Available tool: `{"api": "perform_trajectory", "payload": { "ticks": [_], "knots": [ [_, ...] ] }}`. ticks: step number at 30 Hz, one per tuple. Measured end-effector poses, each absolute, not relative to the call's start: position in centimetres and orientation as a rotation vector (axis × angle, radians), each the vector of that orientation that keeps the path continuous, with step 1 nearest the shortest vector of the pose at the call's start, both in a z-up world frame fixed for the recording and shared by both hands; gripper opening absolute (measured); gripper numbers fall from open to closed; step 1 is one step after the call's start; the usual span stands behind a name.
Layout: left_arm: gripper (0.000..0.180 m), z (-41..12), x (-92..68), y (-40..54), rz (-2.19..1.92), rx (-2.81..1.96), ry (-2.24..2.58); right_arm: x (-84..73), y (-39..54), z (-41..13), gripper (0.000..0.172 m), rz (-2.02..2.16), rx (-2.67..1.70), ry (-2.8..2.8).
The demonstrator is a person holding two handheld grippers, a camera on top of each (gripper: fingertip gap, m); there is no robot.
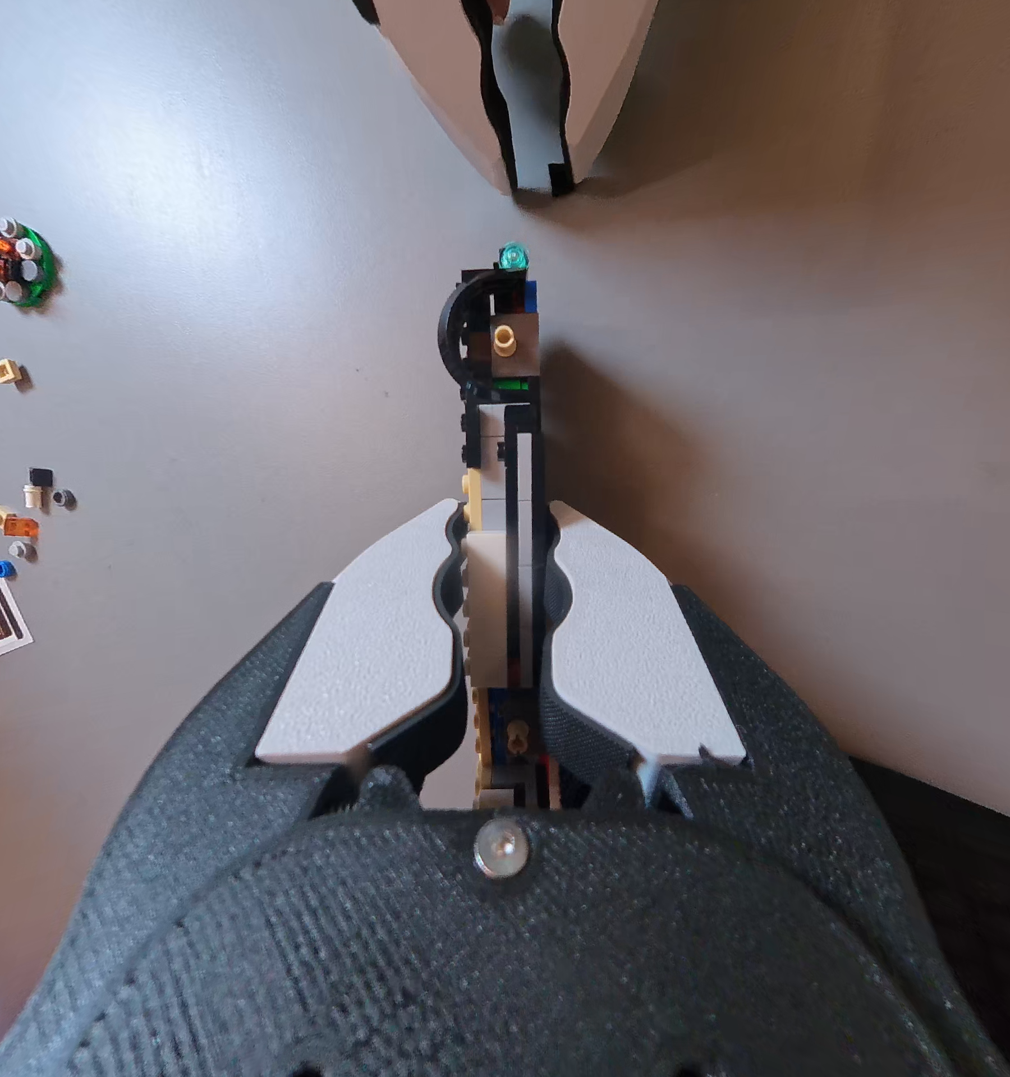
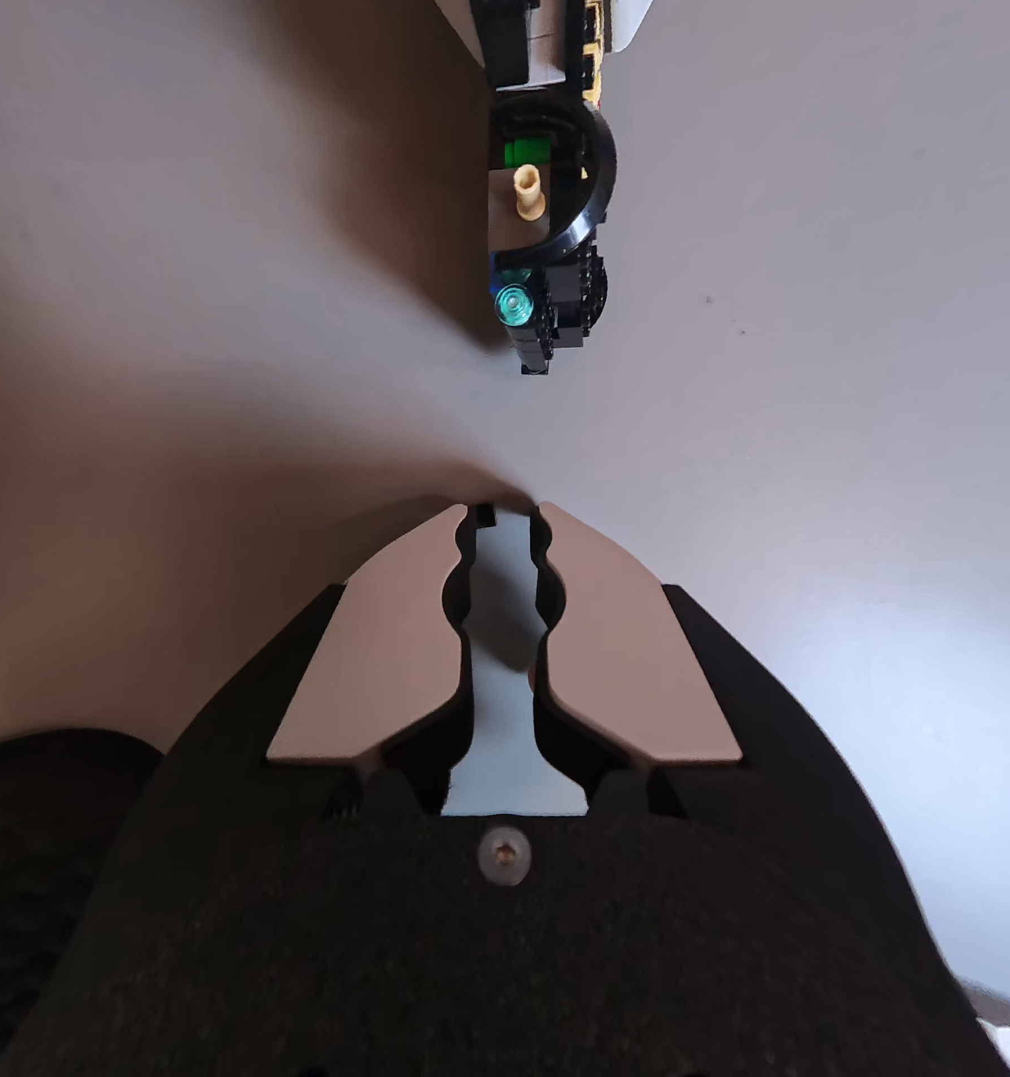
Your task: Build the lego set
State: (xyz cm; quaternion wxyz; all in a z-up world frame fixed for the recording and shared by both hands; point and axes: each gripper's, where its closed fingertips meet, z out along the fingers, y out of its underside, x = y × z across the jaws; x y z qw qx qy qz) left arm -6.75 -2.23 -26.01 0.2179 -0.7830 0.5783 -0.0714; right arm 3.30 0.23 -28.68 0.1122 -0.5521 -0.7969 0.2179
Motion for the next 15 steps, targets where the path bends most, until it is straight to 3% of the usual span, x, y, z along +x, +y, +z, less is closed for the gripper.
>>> {"api": "perform_trajectory", "payload": {
  "ticks": [15],
  "knots": [
    [0.024,-26.0,-6.75,-2.26,-0.188,-2.167,1.606,3.21,-0.44,-28.7,0.006,0.654,-1.58,-2.389]
  ]
}}
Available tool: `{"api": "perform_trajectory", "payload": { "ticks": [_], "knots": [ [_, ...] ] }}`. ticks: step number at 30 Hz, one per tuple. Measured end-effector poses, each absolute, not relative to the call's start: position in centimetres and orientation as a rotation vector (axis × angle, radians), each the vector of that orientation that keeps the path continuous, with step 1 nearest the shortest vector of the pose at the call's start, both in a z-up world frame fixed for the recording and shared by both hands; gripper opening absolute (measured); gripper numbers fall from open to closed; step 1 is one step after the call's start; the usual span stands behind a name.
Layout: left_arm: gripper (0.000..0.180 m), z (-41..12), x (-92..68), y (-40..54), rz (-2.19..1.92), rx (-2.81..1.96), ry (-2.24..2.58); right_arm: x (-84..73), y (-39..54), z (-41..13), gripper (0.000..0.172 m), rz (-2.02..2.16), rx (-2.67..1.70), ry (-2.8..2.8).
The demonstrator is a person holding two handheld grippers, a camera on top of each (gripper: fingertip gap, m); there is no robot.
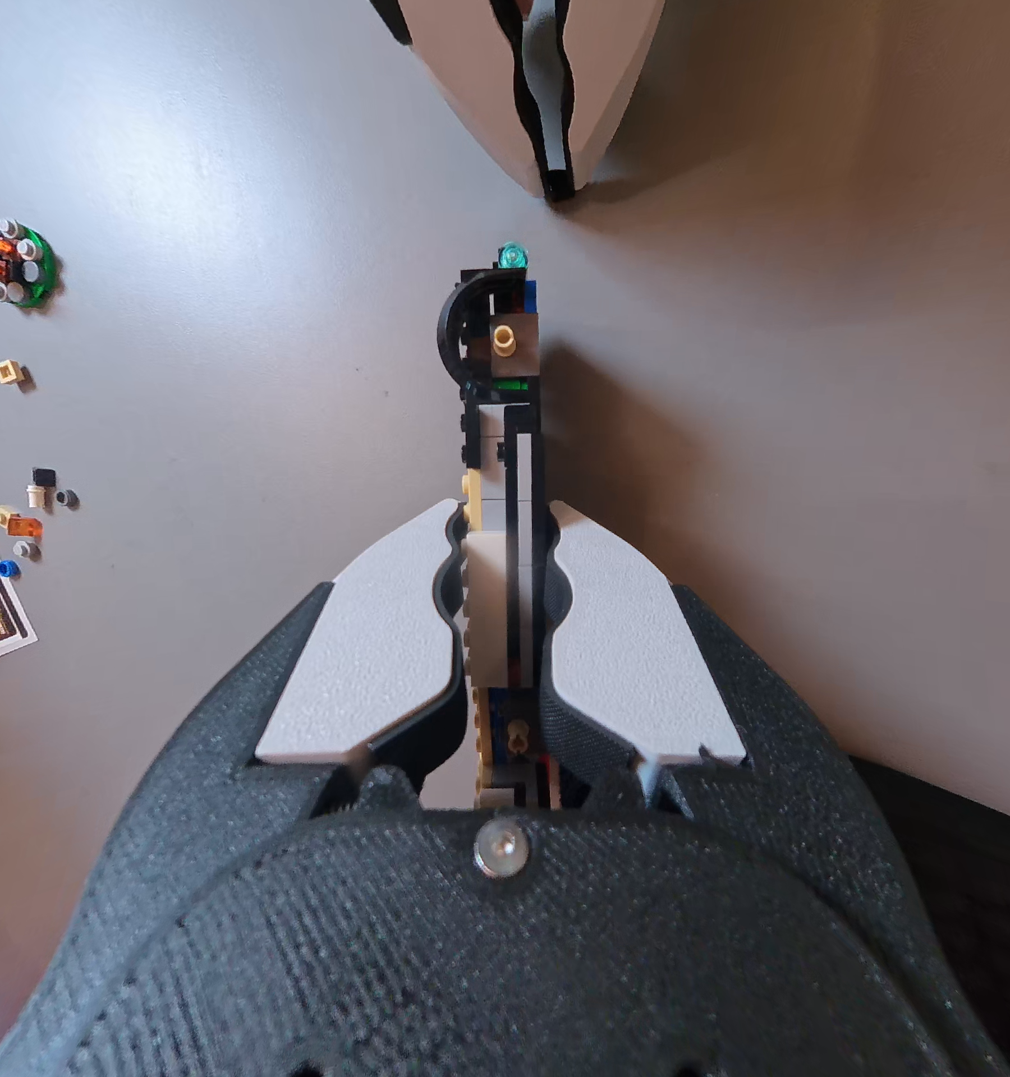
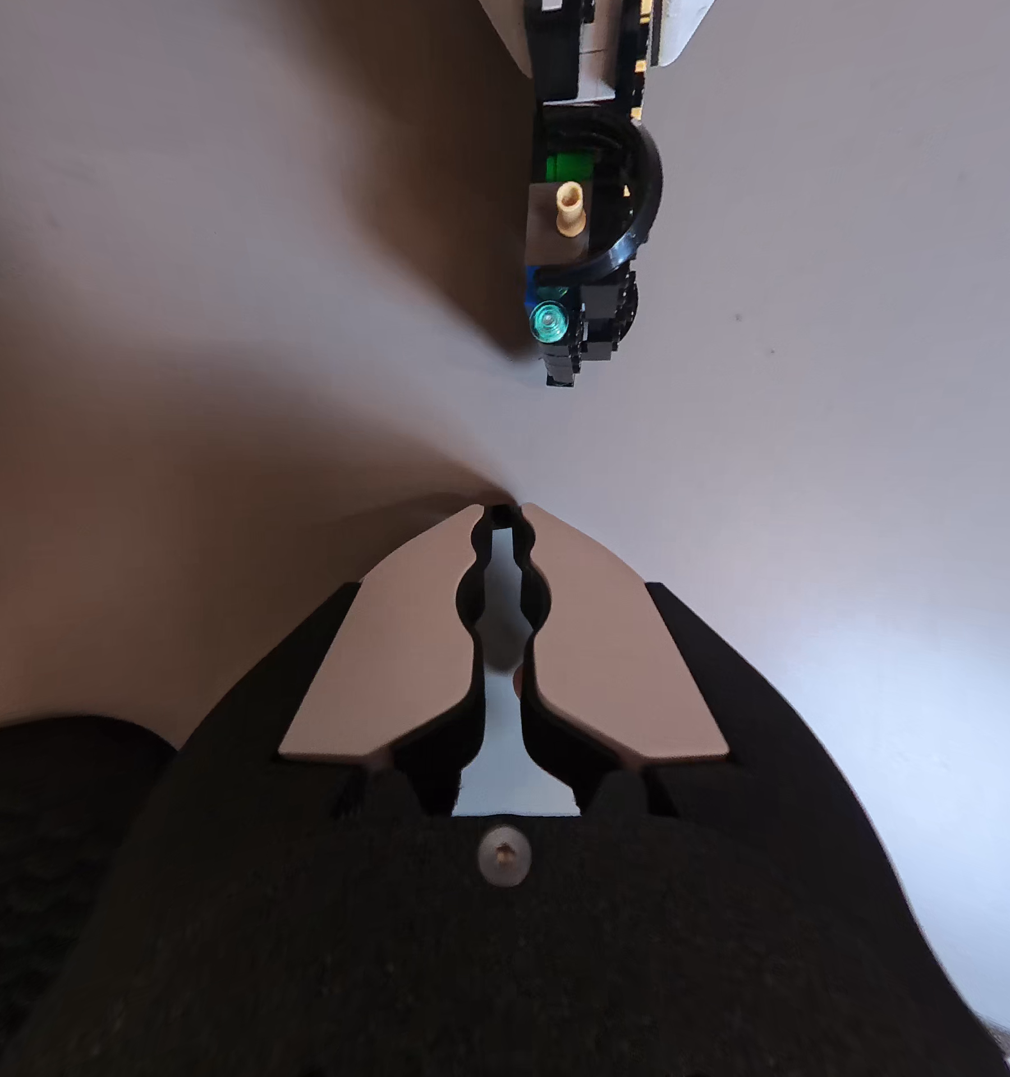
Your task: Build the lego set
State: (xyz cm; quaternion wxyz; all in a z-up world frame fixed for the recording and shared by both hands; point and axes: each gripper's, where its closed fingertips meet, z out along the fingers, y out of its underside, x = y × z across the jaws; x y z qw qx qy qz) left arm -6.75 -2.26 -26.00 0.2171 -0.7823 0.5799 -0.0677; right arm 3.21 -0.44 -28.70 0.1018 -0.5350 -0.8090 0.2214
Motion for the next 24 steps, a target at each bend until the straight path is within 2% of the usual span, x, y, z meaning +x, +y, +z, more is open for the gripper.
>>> {"api": "perform_trajectory", "payload": {
  "ticks": [4,13,24],
  "knots": [
    [0.024,-26.0,-6.8,-2.3,-0.191,-2.167,1.607,2.6,0.1,-27.4,0.004,0.678,-1.549,-2.359],
    [0.024,-26.0,-6.8,-2.3,-0.195,-2.166,1.604,-1.0,1.2,-20.0,0.004,0.774,-1.397,-2.251],
    [0.024,-26.0,-6.6,-2.2,-0.196,-2.172,1.592,-1.9,-0.4,-21.1,0.004,0.847,-1.389,-2.255]
  ]
}}
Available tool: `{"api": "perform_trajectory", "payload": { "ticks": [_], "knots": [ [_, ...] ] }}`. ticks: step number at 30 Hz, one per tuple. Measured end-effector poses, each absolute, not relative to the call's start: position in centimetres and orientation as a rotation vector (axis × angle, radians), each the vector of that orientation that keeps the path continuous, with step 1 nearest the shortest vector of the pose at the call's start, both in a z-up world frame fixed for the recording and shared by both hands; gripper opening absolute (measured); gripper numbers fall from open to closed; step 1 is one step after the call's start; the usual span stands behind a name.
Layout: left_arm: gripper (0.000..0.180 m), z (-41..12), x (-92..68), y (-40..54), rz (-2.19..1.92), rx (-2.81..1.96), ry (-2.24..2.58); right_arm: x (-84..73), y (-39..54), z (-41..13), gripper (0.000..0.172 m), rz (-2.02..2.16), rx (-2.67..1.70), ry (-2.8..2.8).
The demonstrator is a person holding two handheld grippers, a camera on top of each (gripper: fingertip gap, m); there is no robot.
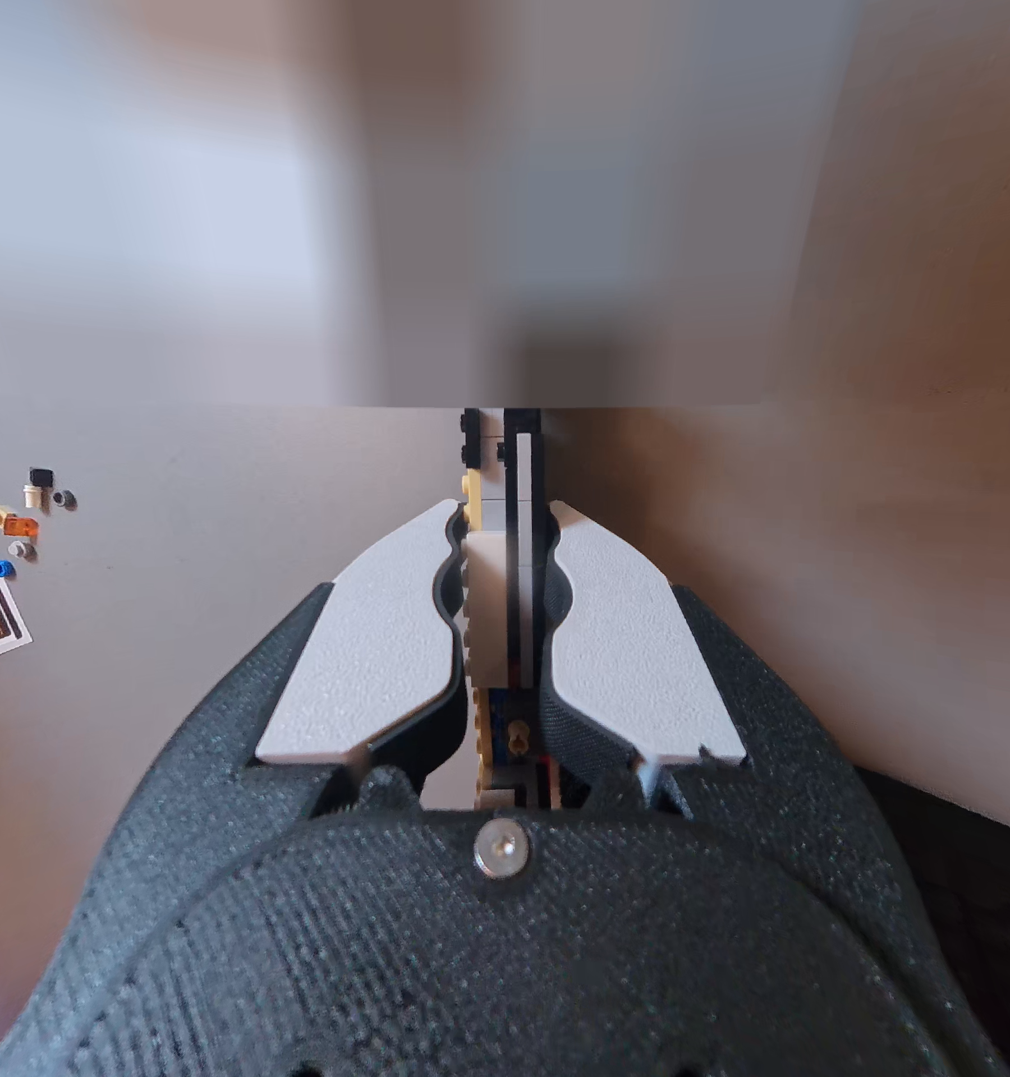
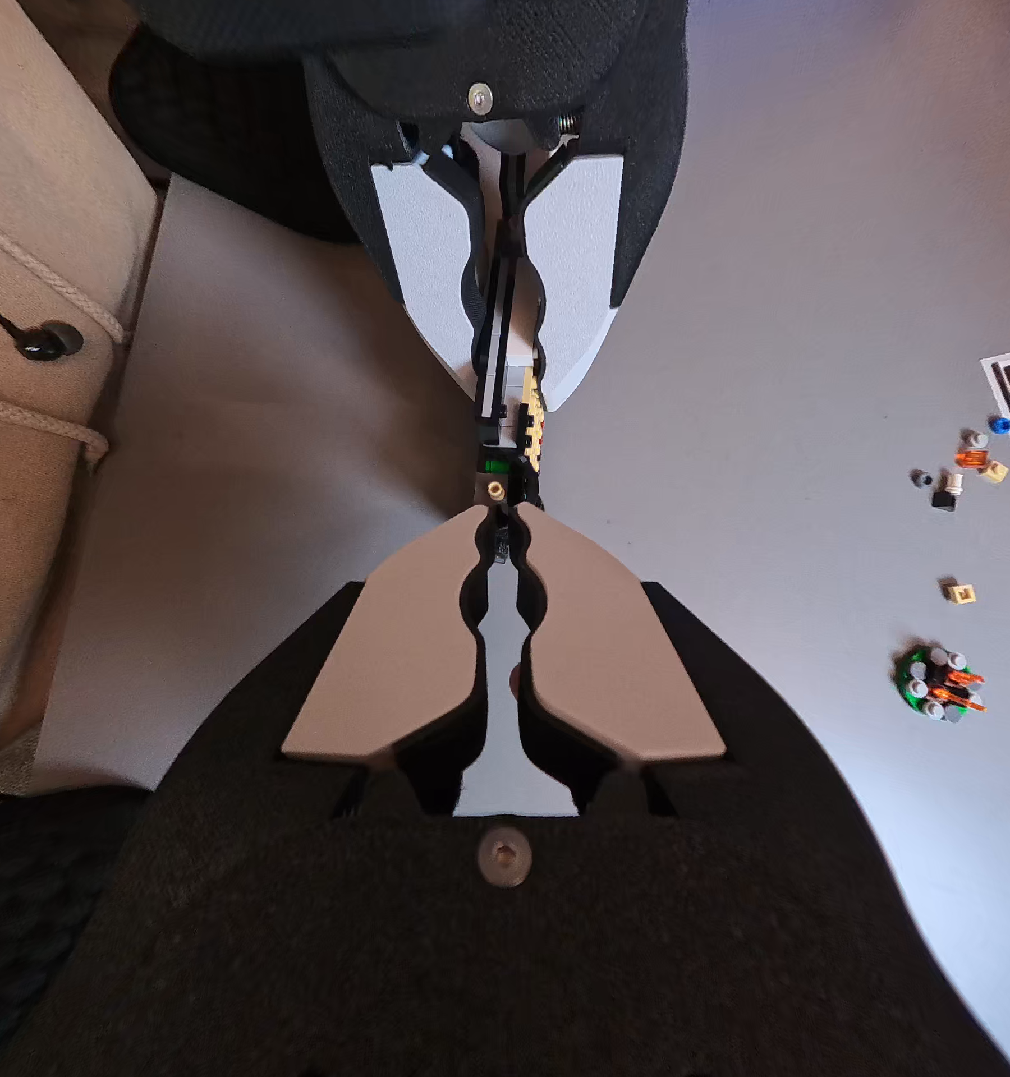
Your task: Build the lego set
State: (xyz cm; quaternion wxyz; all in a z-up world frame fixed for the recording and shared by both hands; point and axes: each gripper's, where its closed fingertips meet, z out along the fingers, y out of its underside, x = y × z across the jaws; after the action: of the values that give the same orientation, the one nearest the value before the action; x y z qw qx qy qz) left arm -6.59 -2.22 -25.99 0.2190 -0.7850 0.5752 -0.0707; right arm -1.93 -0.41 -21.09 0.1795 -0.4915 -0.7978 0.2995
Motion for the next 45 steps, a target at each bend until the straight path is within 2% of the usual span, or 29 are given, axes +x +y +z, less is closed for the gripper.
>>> {"api": "perform_trajectory", "payload": {
  "ticks": [45],
  "knots": [
    [0.024,-26.0,-6.0,-1.9,-0.235,-2.193,1.533,-0.6,-0.1,-22.9,0.004,0.68,-1.499,-2.385]
  ]
}}
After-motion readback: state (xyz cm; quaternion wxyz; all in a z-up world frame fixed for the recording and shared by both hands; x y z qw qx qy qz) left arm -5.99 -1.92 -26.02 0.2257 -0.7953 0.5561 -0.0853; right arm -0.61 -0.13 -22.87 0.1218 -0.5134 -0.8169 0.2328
